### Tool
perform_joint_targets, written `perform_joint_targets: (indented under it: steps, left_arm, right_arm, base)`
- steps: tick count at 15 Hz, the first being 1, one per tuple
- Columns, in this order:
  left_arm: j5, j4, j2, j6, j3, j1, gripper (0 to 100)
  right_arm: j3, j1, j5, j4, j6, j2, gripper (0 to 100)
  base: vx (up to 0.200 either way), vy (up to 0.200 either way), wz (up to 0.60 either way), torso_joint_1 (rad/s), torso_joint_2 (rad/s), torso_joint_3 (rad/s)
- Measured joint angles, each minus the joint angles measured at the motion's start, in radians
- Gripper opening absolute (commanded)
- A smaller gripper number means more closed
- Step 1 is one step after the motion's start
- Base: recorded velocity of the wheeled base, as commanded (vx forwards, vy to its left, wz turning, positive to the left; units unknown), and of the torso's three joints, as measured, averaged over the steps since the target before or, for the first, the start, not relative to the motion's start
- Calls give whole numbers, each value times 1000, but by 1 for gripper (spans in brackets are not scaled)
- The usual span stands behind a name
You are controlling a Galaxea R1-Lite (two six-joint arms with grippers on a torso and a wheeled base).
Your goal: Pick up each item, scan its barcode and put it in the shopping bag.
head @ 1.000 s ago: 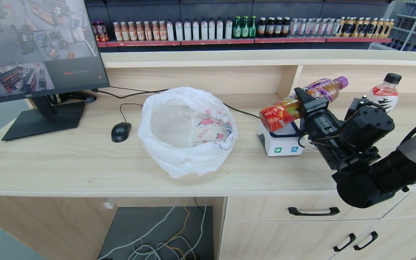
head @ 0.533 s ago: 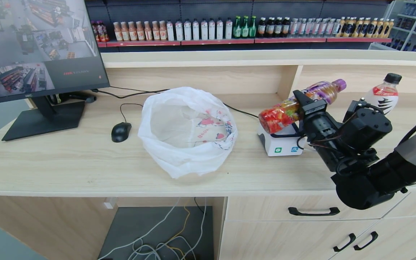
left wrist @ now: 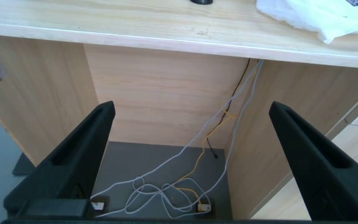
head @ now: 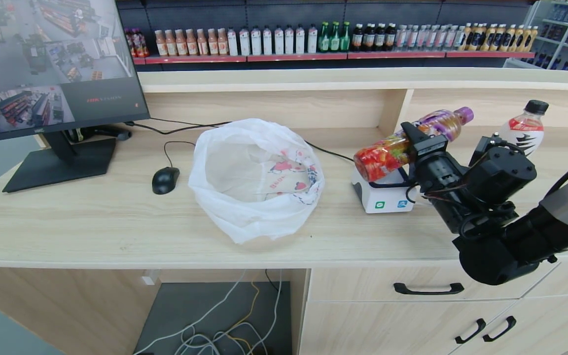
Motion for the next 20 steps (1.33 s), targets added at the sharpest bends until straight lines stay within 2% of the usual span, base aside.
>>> perform_joint_targets:
  steps: [3, 20]
  left_arm:
    - [0, 0, 0, 0, 0, 0, 100]
    - [0, 0, 0, 0, 0, 0, 100]
  right_arm:
    - [-14, -33, 55, 0, 14, 3, 0]
    - [-26, -22, 57, 0, 6, 5, 0]
  base:
    - [0, 0, 0, 0, 0, 0]
    - [0, 0, 0, 0, 0, 0]
